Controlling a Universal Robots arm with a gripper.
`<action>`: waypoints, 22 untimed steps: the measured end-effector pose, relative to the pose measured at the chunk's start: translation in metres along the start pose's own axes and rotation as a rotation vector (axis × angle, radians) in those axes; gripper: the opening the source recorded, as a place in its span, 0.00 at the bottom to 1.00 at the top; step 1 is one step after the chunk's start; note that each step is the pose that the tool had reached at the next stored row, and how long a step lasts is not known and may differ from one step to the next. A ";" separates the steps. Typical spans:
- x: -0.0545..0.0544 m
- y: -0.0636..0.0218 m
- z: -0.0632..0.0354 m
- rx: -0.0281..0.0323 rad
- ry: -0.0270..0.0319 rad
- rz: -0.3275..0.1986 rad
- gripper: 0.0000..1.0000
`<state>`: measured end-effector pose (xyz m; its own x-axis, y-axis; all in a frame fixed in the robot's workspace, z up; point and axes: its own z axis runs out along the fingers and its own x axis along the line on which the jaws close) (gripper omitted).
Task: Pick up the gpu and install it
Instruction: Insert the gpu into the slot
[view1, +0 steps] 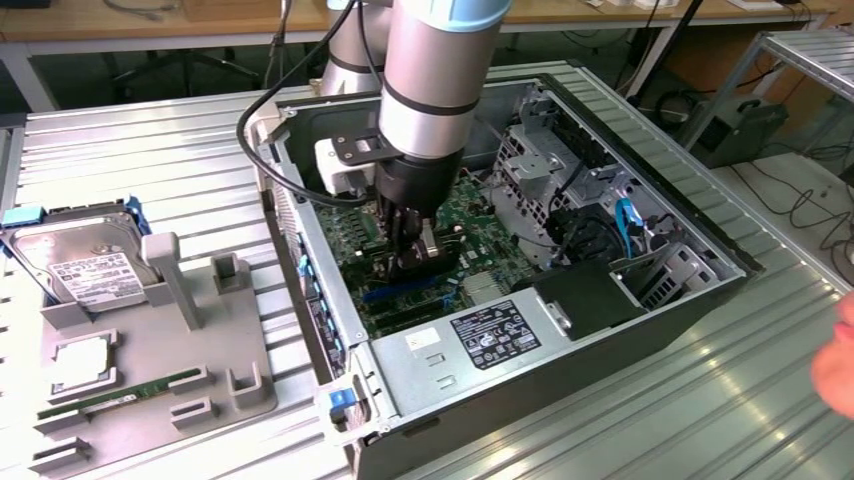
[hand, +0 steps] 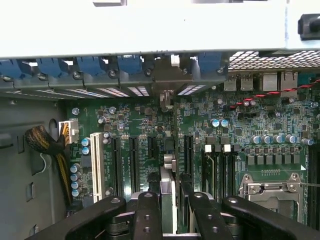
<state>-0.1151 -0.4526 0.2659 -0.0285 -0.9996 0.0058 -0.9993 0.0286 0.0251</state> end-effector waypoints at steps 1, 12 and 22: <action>0.000 0.0000 0.0000 0.0001 0.0023 0.000 0.27; 0.000 0.0000 0.0001 0.0007 0.0252 0.001 0.27; -0.004 0.0001 0.0001 0.0008 0.0267 0.001 0.27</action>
<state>-0.1151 -0.4490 0.2658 -0.0284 -0.9991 0.0325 -0.9993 0.0292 0.0243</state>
